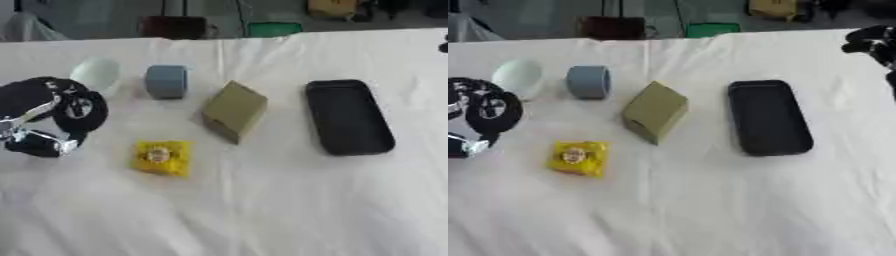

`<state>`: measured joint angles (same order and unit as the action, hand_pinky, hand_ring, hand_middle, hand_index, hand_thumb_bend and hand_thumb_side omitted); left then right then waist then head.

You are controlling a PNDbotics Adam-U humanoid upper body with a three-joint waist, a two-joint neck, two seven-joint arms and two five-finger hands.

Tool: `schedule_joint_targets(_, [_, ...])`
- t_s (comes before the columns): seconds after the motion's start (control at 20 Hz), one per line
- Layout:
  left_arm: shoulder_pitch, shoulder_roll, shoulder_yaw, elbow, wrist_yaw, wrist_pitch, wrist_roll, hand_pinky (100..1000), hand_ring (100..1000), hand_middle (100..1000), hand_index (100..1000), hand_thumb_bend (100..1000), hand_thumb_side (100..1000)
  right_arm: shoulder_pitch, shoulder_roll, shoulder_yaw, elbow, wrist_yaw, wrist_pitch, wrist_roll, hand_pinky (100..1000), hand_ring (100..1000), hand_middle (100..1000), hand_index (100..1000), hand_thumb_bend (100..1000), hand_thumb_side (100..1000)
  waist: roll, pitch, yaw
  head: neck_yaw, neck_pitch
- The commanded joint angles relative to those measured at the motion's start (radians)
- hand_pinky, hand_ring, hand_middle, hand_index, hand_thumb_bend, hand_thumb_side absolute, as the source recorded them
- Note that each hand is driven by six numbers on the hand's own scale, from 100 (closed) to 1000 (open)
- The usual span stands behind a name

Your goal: Pick up objects on the table and place them in the box.

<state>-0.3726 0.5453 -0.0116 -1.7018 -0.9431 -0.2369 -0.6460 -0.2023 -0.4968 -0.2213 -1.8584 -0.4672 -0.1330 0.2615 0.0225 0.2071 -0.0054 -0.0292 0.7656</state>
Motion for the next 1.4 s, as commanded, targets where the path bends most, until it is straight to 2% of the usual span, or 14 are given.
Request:
schedule_joint_targets(0.05, [-0.012, 0.031, 0.014, -0.021, -0.003, -0.003, -0.002, 1000, 922, 824, 428, 194, 243, -0.011, -0.019, -0.009, -0.004, -0.002, 0.0, 0.002, 685, 674, 812, 883, 100, 777, -0.001, -0.017, -0.001, -0.004, 0.004])
schedule_joint_targets(0.15, [-0.014, 0.03, 0.013, -0.024, 0.002, -0.005, 0.002, 999, 922, 825, 430, 112, 238, -0.012, -0.019, -0.01, -0.005, -0.002, 0.0, 0.002, 685, 674, 812, 883, 100, 776, 0.0, -0.018, -0.002, -0.004, 0.004])
schedule_joint_targets(0.2, [-0.015, 0.03, 0.012, -0.026, 0.006, -0.005, 0.004, 997, 923, 825, 431, 100, 236, -0.012, -0.019, -0.01, -0.005, -0.002, 0.0, 0.002, 685, 674, 812, 883, 100, 776, 0.0, -0.018, -0.002, -0.005, 0.004])
schedule_joint_targets(0.5, [-0.098, 0.026, -0.028, -0.063, 0.089, -0.032, 0.007, 992, 921, 827, 431, 100, 220, -0.012, -0.019, -0.008, -0.003, -0.003, 0.001, 0.004, 685, 674, 812, 883, 100, 775, 0.001, -0.023, -0.007, -0.006, 0.004])
schedule_joint_targets(0.65, [-0.178, 0.012, -0.066, -0.071, 0.136, -0.053, -0.003, 983, 920, 828, 436, 100, 216, -0.013, -0.02, -0.005, -0.002, -0.004, 0.002, 0.007, 685, 674, 812, 883, 100, 774, 0.003, -0.027, -0.017, -0.004, 0.004])
schedule_joint_targets(0.8, [-0.289, -0.022, -0.122, -0.007, 0.197, -0.069, -0.013, 976, 924, 830, 440, 100, 221, -0.016, -0.022, -0.001, -0.002, -0.007, 0.002, 0.01, 685, 675, 812, 883, 100, 772, 0.005, -0.031, -0.034, 0.001, 0.004])
schedule_joint_targets(1.0, [-0.369, -0.055, -0.163, 0.08, 0.224, -0.081, 0.001, 968, 921, 829, 443, 100, 222, -0.021, -0.025, 0.003, -0.004, -0.012, 0.0, 0.013, 685, 675, 812, 883, 100, 771, 0.005, -0.032, -0.051, 0.009, 0.004])
schedule_joint_targets(1.25, [-0.511, -0.153, -0.245, 0.283, 0.166, -0.102, 0.069, 954, 912, 823, 447, 100, 224, -0.042, -0.029, 0.017, -0.007, -0.02, -0.002, 0.024, 686, 675, 812, 883, 100, 767, 0.009, -0.029, -0.115, 0.044, 0.004])
schedule_joint_targets(1.4, [-0.564, -0.211, -0.271, 0.388, 0.102, -0.125, 0.135, 951, 911, 823, 449, 100, 222, -0.057, -0.029, 0.026, -0.01, -0.027, -0.002, 0.031, 686, 675, 811, 883, 100, 766, 0.013, -0.024, -0.145, 0.06, 0.004])
